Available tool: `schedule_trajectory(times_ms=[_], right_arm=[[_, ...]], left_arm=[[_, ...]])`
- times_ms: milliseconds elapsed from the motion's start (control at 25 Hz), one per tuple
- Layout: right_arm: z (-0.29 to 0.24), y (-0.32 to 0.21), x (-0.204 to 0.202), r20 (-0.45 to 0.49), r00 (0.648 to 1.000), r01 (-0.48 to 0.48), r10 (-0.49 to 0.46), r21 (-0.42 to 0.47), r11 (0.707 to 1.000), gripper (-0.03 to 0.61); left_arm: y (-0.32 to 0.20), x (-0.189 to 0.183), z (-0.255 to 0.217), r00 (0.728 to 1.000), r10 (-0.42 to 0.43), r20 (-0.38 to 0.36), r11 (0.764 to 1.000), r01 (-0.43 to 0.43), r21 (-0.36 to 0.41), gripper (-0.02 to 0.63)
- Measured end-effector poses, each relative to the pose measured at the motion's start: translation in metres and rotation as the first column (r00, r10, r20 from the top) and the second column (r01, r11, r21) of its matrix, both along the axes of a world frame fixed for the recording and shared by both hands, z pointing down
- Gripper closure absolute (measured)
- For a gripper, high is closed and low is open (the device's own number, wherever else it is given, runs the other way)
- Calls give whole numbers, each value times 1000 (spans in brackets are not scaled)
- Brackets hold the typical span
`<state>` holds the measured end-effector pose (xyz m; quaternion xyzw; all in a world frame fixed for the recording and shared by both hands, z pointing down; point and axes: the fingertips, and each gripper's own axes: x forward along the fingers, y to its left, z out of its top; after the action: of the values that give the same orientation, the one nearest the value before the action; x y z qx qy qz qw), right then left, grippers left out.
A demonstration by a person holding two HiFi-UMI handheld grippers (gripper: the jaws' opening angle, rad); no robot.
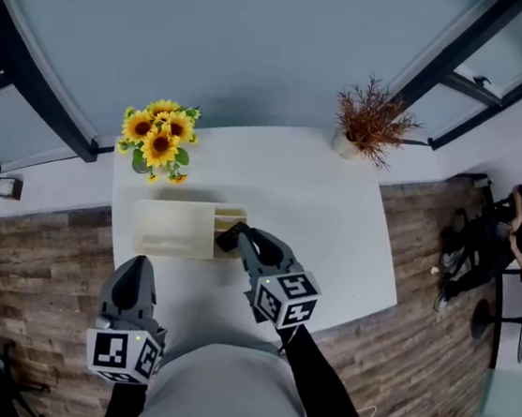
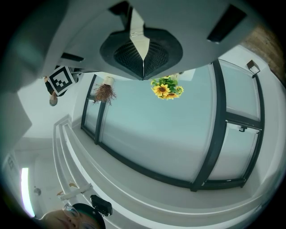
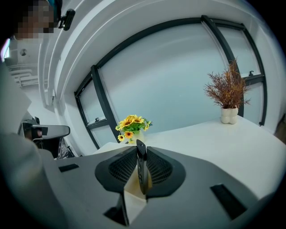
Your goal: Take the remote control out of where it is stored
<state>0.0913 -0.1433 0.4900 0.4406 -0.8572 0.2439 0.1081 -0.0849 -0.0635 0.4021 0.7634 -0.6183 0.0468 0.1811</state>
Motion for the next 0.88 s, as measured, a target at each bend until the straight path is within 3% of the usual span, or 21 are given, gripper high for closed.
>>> schedule_trajectory(times_ms=[880], right_arm=[[-10,1,5,-17,1000,-2,3,31,1000,509]], left_arm=[[1,3,-4,1000,7,1,1000,-7,4,604]])
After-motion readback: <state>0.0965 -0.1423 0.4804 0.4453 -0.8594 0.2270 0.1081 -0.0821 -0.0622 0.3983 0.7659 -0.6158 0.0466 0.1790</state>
